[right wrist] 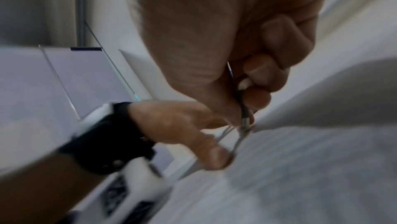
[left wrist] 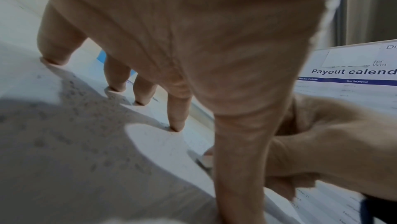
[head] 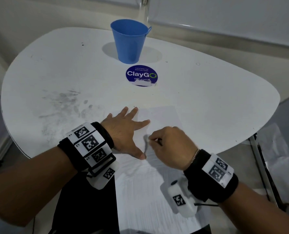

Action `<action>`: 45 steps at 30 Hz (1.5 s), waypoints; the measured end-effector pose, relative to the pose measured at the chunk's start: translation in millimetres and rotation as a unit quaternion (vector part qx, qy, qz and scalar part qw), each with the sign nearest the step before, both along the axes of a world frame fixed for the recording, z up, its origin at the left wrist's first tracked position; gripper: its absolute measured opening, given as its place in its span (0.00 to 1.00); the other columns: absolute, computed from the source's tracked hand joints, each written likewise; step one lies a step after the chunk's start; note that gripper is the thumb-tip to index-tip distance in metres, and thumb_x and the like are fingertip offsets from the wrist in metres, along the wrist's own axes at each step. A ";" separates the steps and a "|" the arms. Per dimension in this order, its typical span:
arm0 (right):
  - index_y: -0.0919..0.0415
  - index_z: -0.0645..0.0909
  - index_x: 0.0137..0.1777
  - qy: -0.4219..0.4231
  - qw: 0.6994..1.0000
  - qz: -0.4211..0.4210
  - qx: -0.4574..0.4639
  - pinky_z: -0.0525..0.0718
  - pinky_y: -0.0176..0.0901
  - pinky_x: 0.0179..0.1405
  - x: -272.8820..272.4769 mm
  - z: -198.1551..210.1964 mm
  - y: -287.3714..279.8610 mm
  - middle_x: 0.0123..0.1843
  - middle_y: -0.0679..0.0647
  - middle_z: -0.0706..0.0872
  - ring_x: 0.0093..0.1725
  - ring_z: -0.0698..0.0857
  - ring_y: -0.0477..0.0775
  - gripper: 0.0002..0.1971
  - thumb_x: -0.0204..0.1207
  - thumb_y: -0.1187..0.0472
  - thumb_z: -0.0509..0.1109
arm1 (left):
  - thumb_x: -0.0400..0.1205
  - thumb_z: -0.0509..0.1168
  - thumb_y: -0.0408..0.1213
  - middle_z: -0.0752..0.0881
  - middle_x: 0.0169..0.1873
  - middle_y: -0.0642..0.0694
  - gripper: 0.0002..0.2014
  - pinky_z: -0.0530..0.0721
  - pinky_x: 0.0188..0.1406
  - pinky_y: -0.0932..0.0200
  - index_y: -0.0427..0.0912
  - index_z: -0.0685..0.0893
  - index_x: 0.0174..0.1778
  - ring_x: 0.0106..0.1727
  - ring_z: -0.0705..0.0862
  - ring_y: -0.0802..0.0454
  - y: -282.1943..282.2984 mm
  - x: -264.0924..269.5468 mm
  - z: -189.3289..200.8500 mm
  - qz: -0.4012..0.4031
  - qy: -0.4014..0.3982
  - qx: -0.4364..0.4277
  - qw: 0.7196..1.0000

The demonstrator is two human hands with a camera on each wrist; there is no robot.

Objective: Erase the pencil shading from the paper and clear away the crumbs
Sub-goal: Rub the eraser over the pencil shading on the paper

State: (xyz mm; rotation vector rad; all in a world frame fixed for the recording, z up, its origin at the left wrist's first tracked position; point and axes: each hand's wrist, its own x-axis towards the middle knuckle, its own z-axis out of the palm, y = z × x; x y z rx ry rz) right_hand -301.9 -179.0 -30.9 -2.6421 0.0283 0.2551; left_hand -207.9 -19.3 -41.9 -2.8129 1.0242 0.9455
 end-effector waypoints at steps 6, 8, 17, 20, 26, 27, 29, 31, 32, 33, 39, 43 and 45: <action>0.52 0.92 0.50 -0.011 0.999 -0.041 -0.003 0.84 0.44 0.46 8.0 3.5 -13.4 0.43 0.44 0.92 0.42 0.87 0.48 0.10 0.82 0.56 0.68 | 0.67 0.71 0.76 0.29 0.87 0.53 0.58 0.41 0.86 0.32 0.74 0.39 0.85 0.87 0.29 0.48 -0.4 0.3 0.4 -0.002 -0.001 0.003 1.000; 0.54 0.91 0.47 -0.008 1.000 -0.030 -0.004 0.85 0.44 0.43 5.2 1.5 -7.9 0.36 0.42 0.90 0.37 0.86 0.45 0.11 0.82 0.57 0.67 | 0.67 0.71 0.76 0.29 0.87 0.53 0.58 0.41 0.86 0.32 0.73 0.38 0.85 0.87 0.29 0.48 -0.5 0.3 0.9 -0.003 0.000 0.004 1.000; 0.52 0.91 0.47 -0.014 0.998 -0.062 -0.020 0.86 0.48 0.46 9.3 0.9 -18.7 0.39 0.46 0.91 0.42 0.87 0.54 0.10 0.81 0.57 0.67 | 0.68 0.70 0.76 0.29 0.87 0.52 0.58 0.42 0.86 0.31 0.73 0.39 0.85 0.87 0.29 0.48 0.7 0.2 1.1 -0.006 -0.005 0.007 1.000; 0.52 0.91 0.46 0.013 1.000 0.017 0.001 0.84 0.46 0.42 -4.8 3.7 2.2 0.31 0.46 0.87 0.34 0.83 0.52 0.10 0.81 0.56 0.67 | 0.67 0.70 0.77 0.29 0.87 0.52 0.58 0.42 0.86 0.31 0.73 0.38 0.85 0.87 0.29 0.48 -0.1 0.1 0.6 -0.008 -0.005 0.009 1.000; 0.51 0.91 0.48 -0.011 0.998 -0.068 -0.017 0.87 0.47 0.47 9.2 0.5 -19.7 0.40 0.44 0.91 0.43 0.88 0.52 0.09 0.80 0.57 0.68 | 0.67 0.70 0.76 0.29 0.86 0.53 0.58 0.41 0.86 0.32 0.74 0.38 0.85 0.87 0.29 0.48 1.5 1.4 0.0 -0.004 0.002 0.003 1.000; 0.51 0.91 0.47 -0.006 0.999 -0.044 -0.013 0.86 0.47 0.45 6.0 0.1 -14.4 0.36 0.44 0.89 0.39 0.86 0.51 0.10 0.80 0.57 0.68 | 0.67 0.70 0.77 0.28 0.86 0.53 0.58 0.41 0.86 0.32 0.74 0.38 0.85 0.87 0.28 0.48 1.2 1.5 -0.6 -0.004 0.003 0.004 1.000; 0.52 0.92 0.46 0.021 1.000 0.011 0.009 0.84 0.44 0.41 -3.7 4.0 -0.2 0.28 0.42 0.84 0.31 0.82 0.47 0.10 0.81 0.57 0.68 | 0.66 0.70 0.77 0.28 0.86 0.53 0.59 0.41 0.86 0.32 0.74 0.38 0.85 0.87 0.28 0.48 0.3 1.5 -1.1 -0.006 0.004 0.008 1.000; 0.51 0.92 0.47 0.027 1.000 0.002 -0.001 0.84 0.45 0.44 0.8 4.8 -5.7 0.33 0.43 0.88 0.35 0.84 0.48 0.09 0.81 0.56 0.68 | 0.67 0.70 0.77 0.28 0.86 0.53 0.59 0.41 0.86 0.32 0.74 0.38 0.85 0.87 0.28 0.48 0.0 1.8 -0.5 -0.006 0.003 0.010 1.000; 0.50 0.92 0.48 0.018 0.999 -0.026 -0.008 0.85 0.46 0.47 6.6 3.8 -13.7 0.39 0.43 0.91 0.40 0.87 0.50 0.09 0.81 0.56 0.68 | 0.67 0.71 0.76 0.28 0.86 0.53 0.58 0.41 0.86 0.32 0.74 0.38 0.85 0.87 0.28 0.48 0.1 1.7 0.1 -0.004 0.004 0.009 1.000; 0.50 0.92 0.48 0.007 0.998 -0.056 -0.010 0.86 0.46 0.49 11.1 3.7 -20.9 0.43 0.44 0.92 0.44 0.88 0.51 0.09 0.80 0.56 0.68 | 0.67 0.71 0.76 0.28 0.86 0.53 0.58 0.41 0.86 0.32 0.74 0.38 0.85 0.87 0.28 0.49 0.6 1.4 0.9 -0.003 0.006 0.006 1.000; 0.50 0.92 0.46 0.030 0.999 0.019 0.018 0.81 0.38 0.38 -4.4 6.6 4.2 0.26 0.39 0.84 0.28 0.80 0.42 0.11 0.81 0.57 0.67 | 0.66 0.70 0.77 0.28 0.86 0.53 0.59 0.41 0.86 0.32 0.74 0.38 0.85 0.87 0.28 0.48 -0.4 0.7 0.5 -0.005 0.000 0.006 1.000; 0.49 0.92 0.49 -0.005 0.999 -0.051 0.001 0.84 0.43 0.45 8.4 3.9 -9.9 0.41 0.44 0.91 0.40 0.87 0.50 0.09 0.81 0.56 0.68 | 0.67 0.70 0.76 0.29 0.86 0.53 0.58 0.42 0.86 0.32 0.74 0.38 0.85 0.87 0.29 0.48 0.4 0.4 2.7 -0.005 0.001 0.008 1.000; 0.53 0.91 0.45 -0.012 0.999 -0.047 0.006 0.84 0.44 0.42 6.0 1.2 -5.4 0.34 0.46 0.89 0.36 0.86 0.50 0.11 0.80 0.58 0.67 | 0.67 0.71 0.76 0.29 0.87 0.53 0.58 0.42 0.86 0.32 0.74 0.38 0.85 0.87 0.29 0.48 0.2 0.6 2.5 -0.006 -0.002 0.006 1.000</action>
